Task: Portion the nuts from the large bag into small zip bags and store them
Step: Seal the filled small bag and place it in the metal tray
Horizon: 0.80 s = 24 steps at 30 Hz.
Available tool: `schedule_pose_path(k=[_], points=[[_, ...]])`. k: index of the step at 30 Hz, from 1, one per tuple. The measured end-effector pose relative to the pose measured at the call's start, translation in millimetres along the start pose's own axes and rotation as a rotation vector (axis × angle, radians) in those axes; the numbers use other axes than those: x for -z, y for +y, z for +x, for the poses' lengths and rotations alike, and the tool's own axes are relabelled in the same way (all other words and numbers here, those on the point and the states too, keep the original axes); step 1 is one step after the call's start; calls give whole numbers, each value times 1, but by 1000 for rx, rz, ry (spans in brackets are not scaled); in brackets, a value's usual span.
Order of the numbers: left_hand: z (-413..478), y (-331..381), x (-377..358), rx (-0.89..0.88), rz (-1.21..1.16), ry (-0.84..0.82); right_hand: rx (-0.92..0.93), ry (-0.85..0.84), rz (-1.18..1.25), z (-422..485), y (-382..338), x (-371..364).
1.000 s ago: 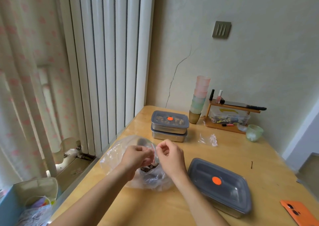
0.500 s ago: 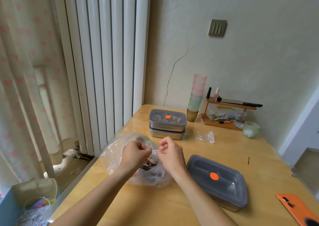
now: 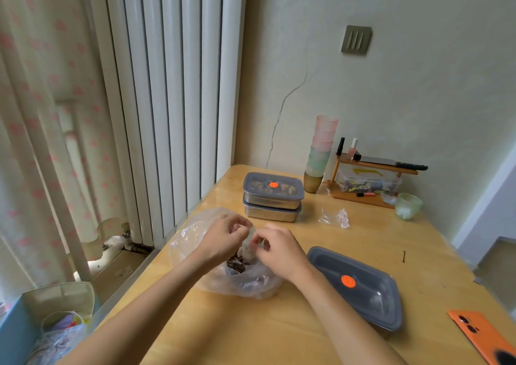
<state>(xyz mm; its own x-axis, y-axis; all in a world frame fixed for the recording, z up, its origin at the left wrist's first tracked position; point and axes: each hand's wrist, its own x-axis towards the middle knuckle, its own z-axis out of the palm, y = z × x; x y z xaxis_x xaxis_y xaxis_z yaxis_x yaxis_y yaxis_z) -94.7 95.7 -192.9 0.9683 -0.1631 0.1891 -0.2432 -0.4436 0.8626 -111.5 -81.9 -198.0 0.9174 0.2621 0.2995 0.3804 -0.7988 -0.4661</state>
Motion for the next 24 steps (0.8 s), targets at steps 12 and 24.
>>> schedule_pose_path(k=[12, 24], points=[[-1, -11, -2, -60, -23, -298, 117, -49, 420, -5, -4, 16], [6, -18, 2, 5, 172, -274, 122, -139, 157, 0, -1, 32]])
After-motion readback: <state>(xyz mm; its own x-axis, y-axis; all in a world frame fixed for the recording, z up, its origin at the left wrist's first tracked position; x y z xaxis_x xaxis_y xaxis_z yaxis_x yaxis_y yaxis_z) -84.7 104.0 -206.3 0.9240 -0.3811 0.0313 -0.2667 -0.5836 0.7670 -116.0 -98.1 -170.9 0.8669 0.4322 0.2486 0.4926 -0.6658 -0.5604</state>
